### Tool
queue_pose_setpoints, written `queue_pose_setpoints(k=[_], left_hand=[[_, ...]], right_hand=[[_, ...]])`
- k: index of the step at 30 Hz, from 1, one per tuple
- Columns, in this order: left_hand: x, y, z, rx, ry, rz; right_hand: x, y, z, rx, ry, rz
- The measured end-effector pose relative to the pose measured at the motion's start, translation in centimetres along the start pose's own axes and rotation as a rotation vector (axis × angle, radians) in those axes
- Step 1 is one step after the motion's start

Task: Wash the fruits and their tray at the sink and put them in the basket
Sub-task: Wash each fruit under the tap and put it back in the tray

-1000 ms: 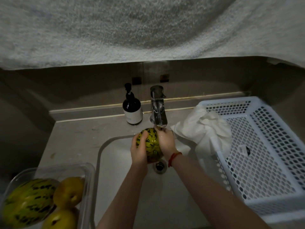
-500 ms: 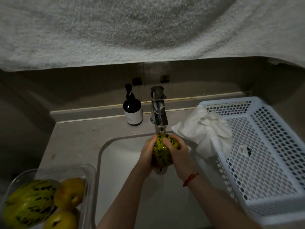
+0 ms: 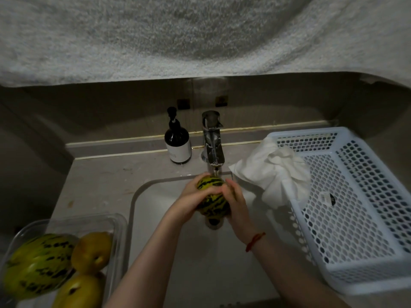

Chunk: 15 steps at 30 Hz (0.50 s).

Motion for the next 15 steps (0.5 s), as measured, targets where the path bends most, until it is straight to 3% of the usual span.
queue_pose_setpoints(k=[3, 5, 11, 15], left_hand=[[0.3, -0.6, -1.1, 0.081, -0.363, 0.070], [0.7, -0.9, -1.8, 0.124, -0.557, 0.082], [0.8, -1.4, -2.3, 0.202, -0.686, 0.084], [0.4, -0.6, -2.1, 0.271, -0.597, 0.110]], right_hand=[[0.5, 0.1, -0.1, 0.379, -0.279, 0.117], [0.4, -0.2, 0.0, 0.482, -0.268, 0.141], [0.8, -0.9, 0.2, 0.525, -0.275, 0.140], [1.1, -1.6, 0.3, 0.333, -0.314, 0.048]])
Point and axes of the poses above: each hand's wrist, its own y-axis away from the middle knuckle, its own x-axis out of the palm, z = x × y, the point moved 6 cm from there along -y, towards the middle knuckle
